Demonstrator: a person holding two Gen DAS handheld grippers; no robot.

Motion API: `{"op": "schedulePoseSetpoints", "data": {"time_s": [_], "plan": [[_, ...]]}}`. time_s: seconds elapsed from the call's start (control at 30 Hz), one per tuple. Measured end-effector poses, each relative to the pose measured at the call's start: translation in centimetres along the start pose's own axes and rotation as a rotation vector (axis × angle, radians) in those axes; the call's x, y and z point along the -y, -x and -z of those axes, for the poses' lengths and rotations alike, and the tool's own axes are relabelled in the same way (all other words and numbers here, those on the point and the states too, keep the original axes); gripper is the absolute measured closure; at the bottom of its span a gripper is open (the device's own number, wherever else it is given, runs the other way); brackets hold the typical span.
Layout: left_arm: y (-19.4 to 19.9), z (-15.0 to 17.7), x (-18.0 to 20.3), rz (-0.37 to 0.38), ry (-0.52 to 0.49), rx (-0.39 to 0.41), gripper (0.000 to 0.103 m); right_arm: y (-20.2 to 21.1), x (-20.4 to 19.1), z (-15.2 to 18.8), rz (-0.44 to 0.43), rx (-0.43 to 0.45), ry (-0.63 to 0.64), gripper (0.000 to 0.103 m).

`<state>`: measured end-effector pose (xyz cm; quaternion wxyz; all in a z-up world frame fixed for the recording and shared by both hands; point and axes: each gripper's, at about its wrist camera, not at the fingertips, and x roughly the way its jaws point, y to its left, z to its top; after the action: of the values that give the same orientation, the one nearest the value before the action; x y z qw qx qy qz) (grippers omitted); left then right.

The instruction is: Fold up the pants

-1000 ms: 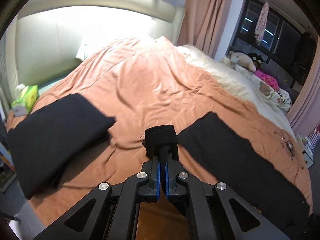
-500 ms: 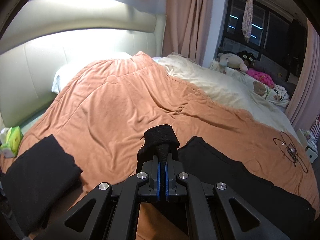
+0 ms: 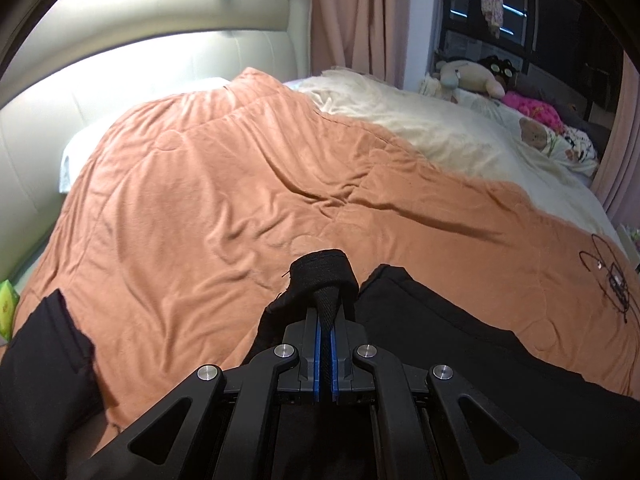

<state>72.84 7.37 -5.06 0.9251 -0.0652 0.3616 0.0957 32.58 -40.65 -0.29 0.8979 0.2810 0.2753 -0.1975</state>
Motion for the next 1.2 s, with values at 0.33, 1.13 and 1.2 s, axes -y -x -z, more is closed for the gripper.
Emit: {"op": "schedulePoseSetpoints", "data": {"time_s": [0.33,1.13,1.2], "plan": [[-8.7,-1.0,4.2,-0.037,-0.056,-0.093,0.1,-6.6,-2.1,-1.8,0.067,-0.035,-0.024,0.102],[-8.0,-1.4,5.6,0.029,-0.143,-0.104,0.037,-4.5,-4.0,-1.6,-0.086,-0.002,0.11,0.026],[-7.4,-1.3,5.2,0.04,-0.141,-0.122,0.031,-3.5,-4.5,-0.9,-0.089,-0.002,0.154,0.026]]}}
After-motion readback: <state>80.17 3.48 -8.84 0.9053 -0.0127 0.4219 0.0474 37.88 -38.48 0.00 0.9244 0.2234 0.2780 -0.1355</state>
